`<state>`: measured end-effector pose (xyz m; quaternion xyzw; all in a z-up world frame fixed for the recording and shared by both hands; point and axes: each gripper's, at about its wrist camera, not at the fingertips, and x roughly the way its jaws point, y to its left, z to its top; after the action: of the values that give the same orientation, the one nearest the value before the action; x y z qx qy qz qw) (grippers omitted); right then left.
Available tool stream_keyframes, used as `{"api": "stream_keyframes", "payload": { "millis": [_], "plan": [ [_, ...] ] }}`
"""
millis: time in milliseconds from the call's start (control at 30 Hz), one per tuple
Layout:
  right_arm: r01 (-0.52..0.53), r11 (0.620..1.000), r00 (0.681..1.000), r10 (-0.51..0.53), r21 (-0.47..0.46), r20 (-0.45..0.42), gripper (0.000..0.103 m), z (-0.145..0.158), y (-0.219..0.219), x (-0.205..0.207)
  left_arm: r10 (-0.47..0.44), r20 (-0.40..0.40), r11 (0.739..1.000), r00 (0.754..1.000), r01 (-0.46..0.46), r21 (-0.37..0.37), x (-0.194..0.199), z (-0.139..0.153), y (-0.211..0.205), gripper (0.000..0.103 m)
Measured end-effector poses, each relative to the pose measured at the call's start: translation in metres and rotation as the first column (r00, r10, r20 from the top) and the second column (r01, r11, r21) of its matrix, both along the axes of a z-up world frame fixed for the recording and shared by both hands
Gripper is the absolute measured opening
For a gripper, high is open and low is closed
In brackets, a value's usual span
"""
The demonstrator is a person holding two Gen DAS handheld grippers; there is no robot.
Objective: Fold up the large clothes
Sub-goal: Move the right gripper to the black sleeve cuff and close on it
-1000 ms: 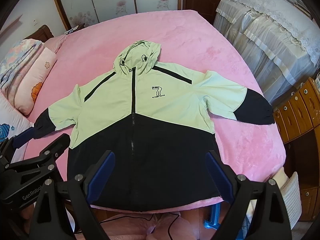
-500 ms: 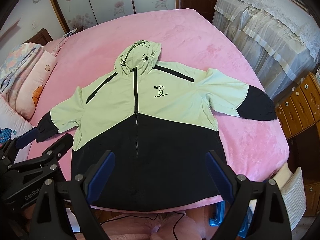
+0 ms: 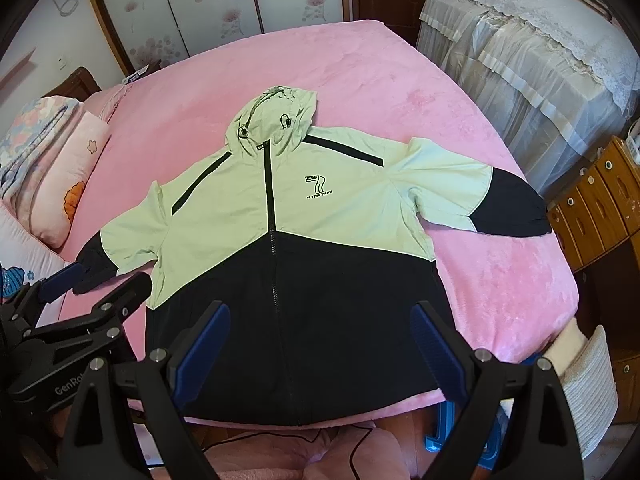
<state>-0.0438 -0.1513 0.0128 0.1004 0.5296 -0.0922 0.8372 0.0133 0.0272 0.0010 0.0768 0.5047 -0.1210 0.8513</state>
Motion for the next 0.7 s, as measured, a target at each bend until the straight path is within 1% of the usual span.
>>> {"api": "stream_keyframes", "payload": {
  "millis": [300, 433, 533, 700],
  "plan": [
    [0.047, 0.999, 0.999, -0.046, -0.011, 0.026, 0.092, 0.007, -0.020, -0.007, -0.015, -0.002, 1.000, 1.000, 0.015, -0.026, 0.005, 0.003, -0.016, 0.094],
    [0.075, 0.997, 0.997, -0.074, -0.033, 0.036, 0.092, 0.011, -0.034, -0.013, -0.051, 0.014, 0.998, 0.999, 0.051, -0.038, 0.005, 0.007, -0.034, 0.094],
    [0.101, 0.995, 0.994, -0.099, -0.026, 0.044, 0.092, 0.011, -0.049, -0.015, -0.090, 0.033, 0.995, 0.995, 0.091, -0.044, 0.006, 0.011, -0.053, 0.094],
    [0.140, 0.990, 0.989, -0.140, 0.006, 0.041, 0.092, 0.002, -0.086, -0.009, -0.135, 0.106, 0.989, 0.985, 0.140, -0.042, 0.010, 0.025, -0.090, 0.094]
  ]
}}
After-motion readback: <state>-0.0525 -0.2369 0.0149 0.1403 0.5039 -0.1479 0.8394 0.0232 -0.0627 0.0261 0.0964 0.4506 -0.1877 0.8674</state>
